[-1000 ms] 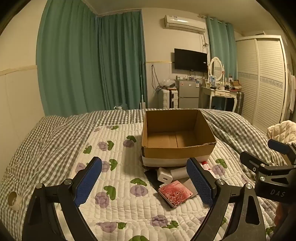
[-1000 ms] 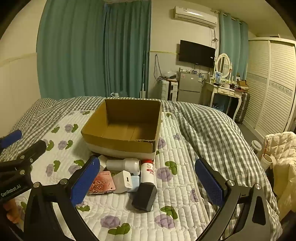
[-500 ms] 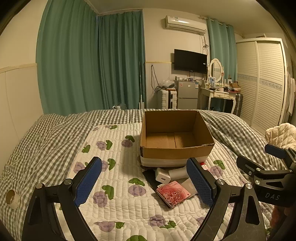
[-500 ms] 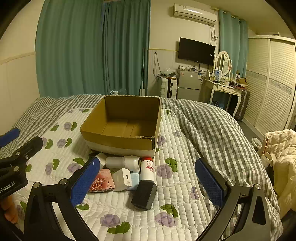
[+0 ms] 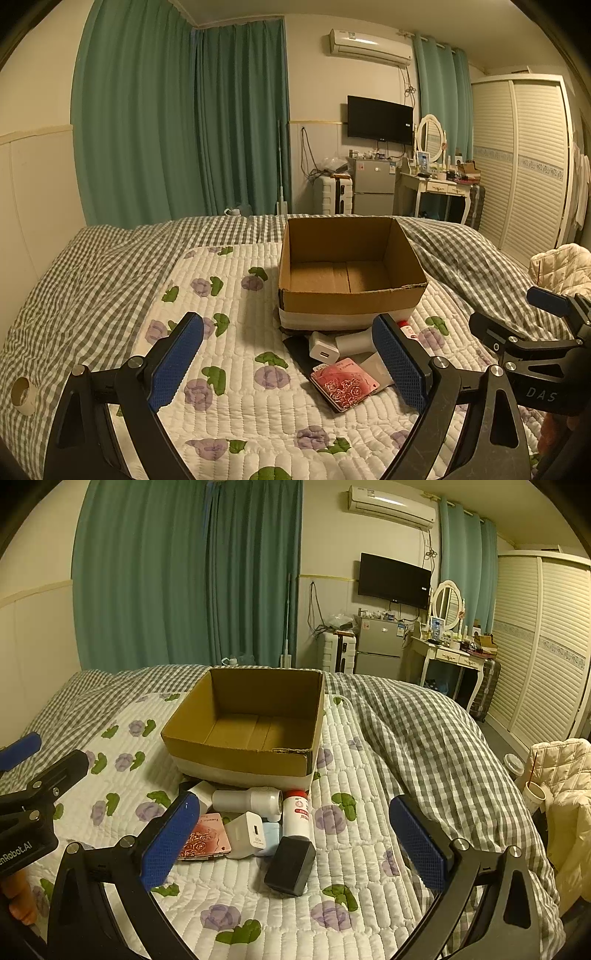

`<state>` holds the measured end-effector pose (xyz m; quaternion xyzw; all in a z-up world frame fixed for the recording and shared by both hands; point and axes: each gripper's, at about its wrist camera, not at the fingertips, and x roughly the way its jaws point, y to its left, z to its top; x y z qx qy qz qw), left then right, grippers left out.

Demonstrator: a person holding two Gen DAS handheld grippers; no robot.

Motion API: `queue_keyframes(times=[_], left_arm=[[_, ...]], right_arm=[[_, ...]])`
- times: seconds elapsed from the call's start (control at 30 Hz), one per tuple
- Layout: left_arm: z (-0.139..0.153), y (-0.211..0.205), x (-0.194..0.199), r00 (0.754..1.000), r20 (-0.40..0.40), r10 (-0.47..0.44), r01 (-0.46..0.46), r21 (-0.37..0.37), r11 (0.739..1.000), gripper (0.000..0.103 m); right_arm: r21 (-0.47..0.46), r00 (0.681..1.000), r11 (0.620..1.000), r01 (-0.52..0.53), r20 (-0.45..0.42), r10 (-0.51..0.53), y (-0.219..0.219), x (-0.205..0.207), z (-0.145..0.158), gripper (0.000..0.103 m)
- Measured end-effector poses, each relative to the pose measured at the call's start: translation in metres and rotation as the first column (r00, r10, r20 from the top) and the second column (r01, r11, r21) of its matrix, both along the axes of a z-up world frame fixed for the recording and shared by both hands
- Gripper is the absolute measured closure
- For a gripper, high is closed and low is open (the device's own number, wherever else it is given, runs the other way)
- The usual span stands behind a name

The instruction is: Organize rigid objects

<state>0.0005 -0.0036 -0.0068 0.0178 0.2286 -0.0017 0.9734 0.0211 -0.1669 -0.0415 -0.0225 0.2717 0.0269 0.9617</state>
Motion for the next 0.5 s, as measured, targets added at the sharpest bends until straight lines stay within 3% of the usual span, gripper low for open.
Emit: queue_keyframes(times=[0.5], left_arm=[[-0.0004,-0.0003,-0.0003,1.0,-0.002,0.0,0.0,-0.002,1.0,0.008]], right_arm=[[0.002,1.0,1.0,0.0,-0.01,0.0,-0.0009,0.0016,-0.0016,0.0]])
